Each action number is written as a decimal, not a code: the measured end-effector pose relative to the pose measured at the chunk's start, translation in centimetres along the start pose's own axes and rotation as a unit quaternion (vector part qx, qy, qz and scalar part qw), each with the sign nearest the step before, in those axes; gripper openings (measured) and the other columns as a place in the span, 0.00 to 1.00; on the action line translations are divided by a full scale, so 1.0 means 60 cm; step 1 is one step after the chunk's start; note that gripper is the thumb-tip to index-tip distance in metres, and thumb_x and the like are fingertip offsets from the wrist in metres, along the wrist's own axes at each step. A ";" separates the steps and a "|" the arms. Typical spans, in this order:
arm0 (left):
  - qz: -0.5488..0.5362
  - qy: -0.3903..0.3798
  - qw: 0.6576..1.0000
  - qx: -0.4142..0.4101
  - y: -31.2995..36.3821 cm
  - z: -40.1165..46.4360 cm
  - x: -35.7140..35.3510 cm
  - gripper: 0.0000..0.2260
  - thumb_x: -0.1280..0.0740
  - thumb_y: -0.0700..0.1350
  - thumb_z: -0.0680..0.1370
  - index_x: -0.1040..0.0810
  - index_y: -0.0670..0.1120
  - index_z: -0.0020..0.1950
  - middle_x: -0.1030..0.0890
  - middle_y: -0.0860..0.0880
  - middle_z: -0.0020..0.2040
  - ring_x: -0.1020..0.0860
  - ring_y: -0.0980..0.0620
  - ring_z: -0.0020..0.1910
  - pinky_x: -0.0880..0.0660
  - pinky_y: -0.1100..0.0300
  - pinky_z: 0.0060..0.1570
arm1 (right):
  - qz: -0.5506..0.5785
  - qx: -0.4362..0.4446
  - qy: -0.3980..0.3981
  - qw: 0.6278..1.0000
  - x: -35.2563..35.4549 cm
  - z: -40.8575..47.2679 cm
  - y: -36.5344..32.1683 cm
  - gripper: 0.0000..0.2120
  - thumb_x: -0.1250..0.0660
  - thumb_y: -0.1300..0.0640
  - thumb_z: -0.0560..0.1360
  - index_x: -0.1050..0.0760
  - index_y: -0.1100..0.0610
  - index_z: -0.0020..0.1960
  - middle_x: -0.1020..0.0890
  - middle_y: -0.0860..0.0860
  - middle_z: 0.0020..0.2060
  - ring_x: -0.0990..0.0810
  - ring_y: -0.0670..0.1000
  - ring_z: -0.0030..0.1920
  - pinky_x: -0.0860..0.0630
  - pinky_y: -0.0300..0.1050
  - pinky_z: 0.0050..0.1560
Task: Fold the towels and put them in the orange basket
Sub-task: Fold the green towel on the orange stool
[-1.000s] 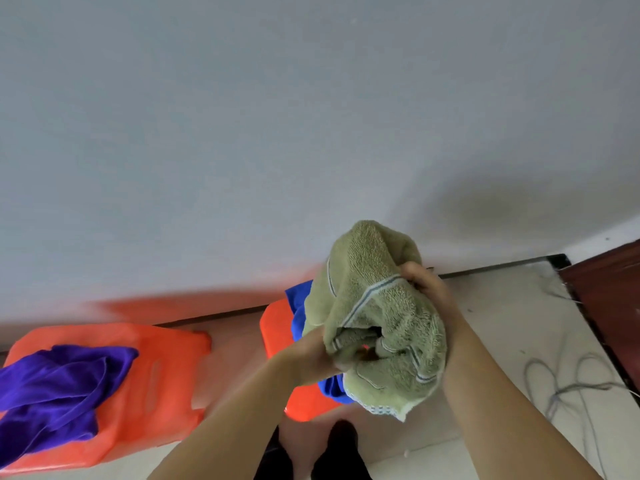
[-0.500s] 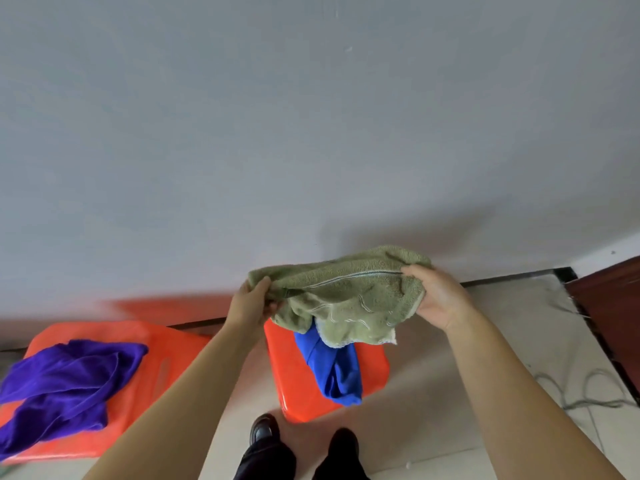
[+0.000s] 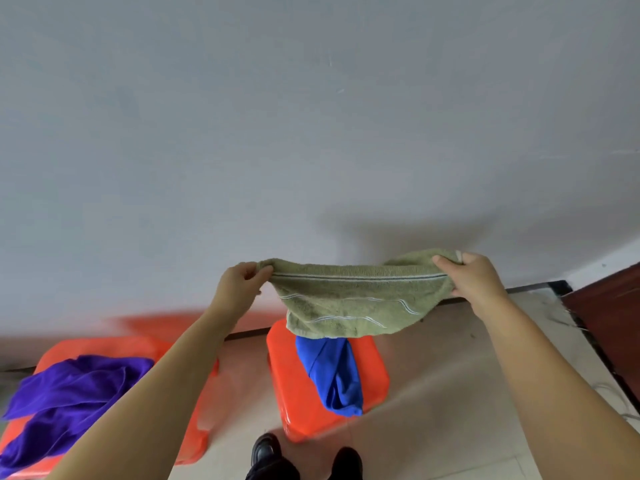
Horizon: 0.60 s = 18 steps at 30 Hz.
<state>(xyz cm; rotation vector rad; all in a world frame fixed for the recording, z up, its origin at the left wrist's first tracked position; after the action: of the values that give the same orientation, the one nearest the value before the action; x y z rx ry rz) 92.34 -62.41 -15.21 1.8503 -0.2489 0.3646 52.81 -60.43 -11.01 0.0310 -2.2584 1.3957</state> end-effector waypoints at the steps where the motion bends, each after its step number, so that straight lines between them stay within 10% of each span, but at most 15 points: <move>1: -0.039 0.010 0.999 0.001 0.011 -0.003 0.005 0.09 0.35 0.43 0.79 0.20 0.41 0.42 0.20 0.46 0.42 0.24 0.51 0.43 0.25 0.52 0.53 | -0.006 0.000 -0.009 1.000 0.001 -0.002 -0.001 0.04 0.31 0.58 0.75 0.21 0.59 0.46 0.18 0.54 0.36 0.19 0.53 0.36 0.20 0.51 0.43; 6: -0.276 0.026 0.960 0.044 0.042 -0.005 0.013 0.09 0.39 0.43 0.81 0.21 0.47 0.45 0.20 0.50 0.43 0.23 0.54 0.47 0.27 0.59 0.54 | 0.030 -0.065 -0.026 0.997 0.008 -0.001 0.008 0.09 0.30 0.52 0.74 0.23 0.59 0.43 0.18 0.54 0.39 0.19 0.53 0.40 0.22 0.47 0.44; 11: -0.280 0.044 0.955 0.086 0.037 0.002 0.028 0.06 0.36 0.42 0.80 0.21 0.43 0.47 0.21 0.49 0.43 0.24 0.50 0.50 0.27 0.53 0.59 | 0.184 -0.190 -0.114 0.958 -0.019 -0.015 0.033 0.02 0.33 0.57 0.76 0.23 0.56 0.47 0.18 0.52 0.45 0.20 0.51 0.47 0.29 0.50 0.60; 18: -0.286 0.070 0.950 0.105 0.047 0.015 0.054 0.08 0.35 0.42 0.79 0.22 0.44 0.41 0.23 0.48 0.40 0.25 0.53 0.43 0.28 0.53 0.60 | 0.201 -0.144 -0.082 0.965 -0.007 0.001 0.010 0.02 0.35 0.60 0.77 0.25 0.55 0.46 0.19 0.51 0.45 0.21 0.48 0.45 0.32 0.50 0.63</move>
<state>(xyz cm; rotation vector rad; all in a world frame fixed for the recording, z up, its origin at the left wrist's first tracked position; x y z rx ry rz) 94.45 -64.11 -11.74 1.9963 0.4366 0.1178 52.98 -60.30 -11.72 -0.4466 -2.6950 1.2714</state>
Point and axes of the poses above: each hand's wrist, its own z-axis towards the middle knuckle, its own x-axis out of the back of the hand, y = z × x, the point moved 10 cm from there along z, towards the middle knuckle
